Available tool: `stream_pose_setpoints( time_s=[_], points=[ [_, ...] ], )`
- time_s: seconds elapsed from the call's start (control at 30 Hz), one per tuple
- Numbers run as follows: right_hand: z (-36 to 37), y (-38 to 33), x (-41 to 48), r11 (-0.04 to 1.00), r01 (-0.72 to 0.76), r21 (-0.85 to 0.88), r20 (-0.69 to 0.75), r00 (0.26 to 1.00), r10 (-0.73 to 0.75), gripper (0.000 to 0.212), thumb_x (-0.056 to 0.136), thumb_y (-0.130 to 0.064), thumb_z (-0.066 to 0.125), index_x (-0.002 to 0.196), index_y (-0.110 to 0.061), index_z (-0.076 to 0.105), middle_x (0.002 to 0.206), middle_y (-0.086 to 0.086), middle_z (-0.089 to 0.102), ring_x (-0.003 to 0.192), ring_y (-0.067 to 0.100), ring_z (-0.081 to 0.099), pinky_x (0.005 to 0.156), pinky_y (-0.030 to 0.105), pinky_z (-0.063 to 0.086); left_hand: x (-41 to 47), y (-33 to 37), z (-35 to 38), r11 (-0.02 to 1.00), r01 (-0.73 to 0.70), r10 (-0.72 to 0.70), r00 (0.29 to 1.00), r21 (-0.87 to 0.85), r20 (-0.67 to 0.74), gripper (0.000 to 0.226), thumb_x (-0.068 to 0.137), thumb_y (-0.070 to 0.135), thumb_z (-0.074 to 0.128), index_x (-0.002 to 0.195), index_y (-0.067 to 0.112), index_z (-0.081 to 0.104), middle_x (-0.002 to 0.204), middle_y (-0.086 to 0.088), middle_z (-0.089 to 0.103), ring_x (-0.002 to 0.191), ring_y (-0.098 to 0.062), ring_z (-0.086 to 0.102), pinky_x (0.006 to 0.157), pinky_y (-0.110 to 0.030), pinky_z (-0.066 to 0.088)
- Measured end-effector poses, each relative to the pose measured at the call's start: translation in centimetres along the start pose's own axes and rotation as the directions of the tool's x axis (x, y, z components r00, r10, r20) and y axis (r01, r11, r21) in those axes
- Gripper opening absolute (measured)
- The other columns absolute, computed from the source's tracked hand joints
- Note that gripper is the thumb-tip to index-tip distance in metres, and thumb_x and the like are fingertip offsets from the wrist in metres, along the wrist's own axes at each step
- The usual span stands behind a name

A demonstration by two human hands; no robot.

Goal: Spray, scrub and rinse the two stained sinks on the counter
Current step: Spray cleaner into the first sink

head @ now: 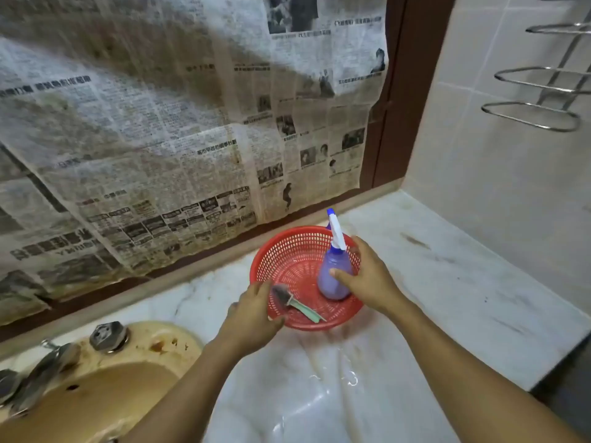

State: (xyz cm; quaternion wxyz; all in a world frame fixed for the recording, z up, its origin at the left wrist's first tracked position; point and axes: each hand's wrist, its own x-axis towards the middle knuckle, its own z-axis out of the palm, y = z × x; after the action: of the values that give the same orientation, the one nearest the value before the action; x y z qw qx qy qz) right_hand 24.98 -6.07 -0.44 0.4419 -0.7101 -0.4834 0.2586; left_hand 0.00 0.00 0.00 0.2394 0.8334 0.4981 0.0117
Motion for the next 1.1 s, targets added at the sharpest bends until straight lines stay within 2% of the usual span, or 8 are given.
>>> stream_pose_setpoints(
  time_s=[0.17, 0.3, 0.4, 0.5, 0.67, 0.77, 0.93, 1.1],
  points=[
    [2.0, 0.7, 3.5, 0.999, 0.031, 0.035, -0.014, 0.999, -0.031, 0.085, 0.074, -0.037, 0.09, 0.144, -0.034, 0.042, 0.126, -0.012, 0.059, 0.116, 0.012, 0.059, 0.096, 0.037, 0.054, 2.4, 0.8, 2.4, 0.93, 0.034, 0.062, 0.967, 0.367, -0.248, 0.033, 0.098, 0.043, 0.055, 0.127, 0.027, 0.06, 0.125, -0.001, 0.059, 0.117, -0.024, 0.053, 0.099, -0.043, 0.038],
    [3.1, 1.6, 5.1, 0.994, 0.075, 0.081, -0.02, 0.997, -0.073, 0.089, 0.08, -0.029, 0.087, 0.153, -0.036, 0.035, 0.138, -0.016, 0.055, 0.127, 0.009, 0.053, 0.105, 0.03, 0.047, 6.3, 2.4, 4.0, 0.861, -0.123, 0.136, 0.991, 0.493, 0.009, 0.035, 0.091, 0.032, 0.068, 0.125, 0.025, 0.067, 0.119, -0.006, 0.062, 0.111, -0.03, 0.06, 0.095, -0.04, 0.047],
    [3.7, 2.6, 6.0, 0.992, 0.067, 0.102, -0.033, 0.997, -0.064, 0.074, 0.09, -0.021, 0.078, 0.152, -0.029, 0.039, 0.135, -0.012, 0.057, 0.124, 0.01, 0.055, 0.109, 0.037, 0.048, 9.3, 2.9, 4.4, 0.853, -0.269, 0.163, 0.951, 0.446, 0.261, 0.03, 0.091, 0.031, 0.07, 0.12, 0.031, 0.072, 0.113, -0.003, 0.067, 0.101, -0.03, 0.066, 0.084, -0.037, 0.054],
    [4.0, 3.8, 6.5, 0.994, 0.047, 0.094, -0.022, 0.999, -0.045, 0.071, 0.093, -0.026, 0.074, 0.155, -0.025, 0.038, 0.138, -0.006, 0.058, 0.128, 0.015, 0.055, 0.11, 0.043, 0.048, 11.2, 2.7, 4.7, 0.832, -0.353, 0.208, 0.914, 0.428, 0.349, 0.025, 0.092, 0.03, 0.069, 0.117, 0.031, 0.073, 0.11, 0.0, 0.068, 0.099, -0.028, 0.066, 0.077, -0.033, 0.051],
    [4.1, 4.3, 6.7, 0.991, 0.059, 0.119, -0.03, 0.998, -0.055, 0.075, 0.09, -0.032, 0.077, 0.154, -0.029, 0.038, 0.128, -0.001, 0.065, 0.121, 0.018, 0.06, 0.106, 0.045, 0.051, 11.9, 2.0, 5.5, 0.747, -0.438, 0.334, 0.898, 0.5, 0.288, 0.022, 0.092, 0.034, 0.065, 0.109, 0.026, 0.076, 0.102, 0.001, 0.068, 0.09, -0.027, 0.069, 0.07, -0.036, 0.055],
    [3.7, 4.1, 6.6, 0.986, 0.082, 0.142, -0.041, 0.996, -0.077, 0.072, 0.089, -0.026, 0.079, 0.151, -0.033, 0.042, 0.112, -0.014, 0.069, 0.11, 0.01, 0.064, 0.103, 0.039, 0.052, 11.8, 1.8, 5.3, 0.709, -0.477, 0.4, 0.879, 0.52, 0.261, 0.025, 0.098, 0.038, 0.057, 0.108, 0.024, 0.074, 0.104, 0.001, 0.061, 0.087, -0.028, 0.068, 0.066, -0.035, 0.052],
    [2.5, 3.7, 6.2, 0.975, 0.076, 0.21, -0.073, 0.995, -0.061, 0.07, 0.089, -0.014, 0.079, 0.149, -0.032, 0.047, 0.101, -0.009, 0.071, 0.102, 0.008, 0.068, 0.1, 0.03, 0.052, 11.6, 1.5, 3.7, 0.749, -0.478, 0.475, 0.87, 0.459, 0.133, 0.029, 0.102, 0.041, 0.052, 0.114, 0.021, 0.07, 0.108, -0.003, 0.054, 0.084, -0.029, 0.066, 0.062, -0.038, 0.052],
    [0.4, 1.3, 5.7, 0.965, 0.124, 0.231, -0.095, 0.99, -0.105, 0.059, 0.087, -0.012, 0.08, 0.135, -0.037, 0.055, 0.094, 0.0, 0.072, 0.096, 0.013, 0.069, 0.093, 0.025, 0.053, 9.7, 0.9, 0.7, 0.815, -0.493, 0.53, 0.846, 0.304, -0.05, 0.021, 0.1, 0.033, 0.055, 0.095, 0.015, 0.065, 0.096, 0.003, 0.052, 0.078, -0.024, 0.062, 0.059, -0.038, 0.049]
  ],
)
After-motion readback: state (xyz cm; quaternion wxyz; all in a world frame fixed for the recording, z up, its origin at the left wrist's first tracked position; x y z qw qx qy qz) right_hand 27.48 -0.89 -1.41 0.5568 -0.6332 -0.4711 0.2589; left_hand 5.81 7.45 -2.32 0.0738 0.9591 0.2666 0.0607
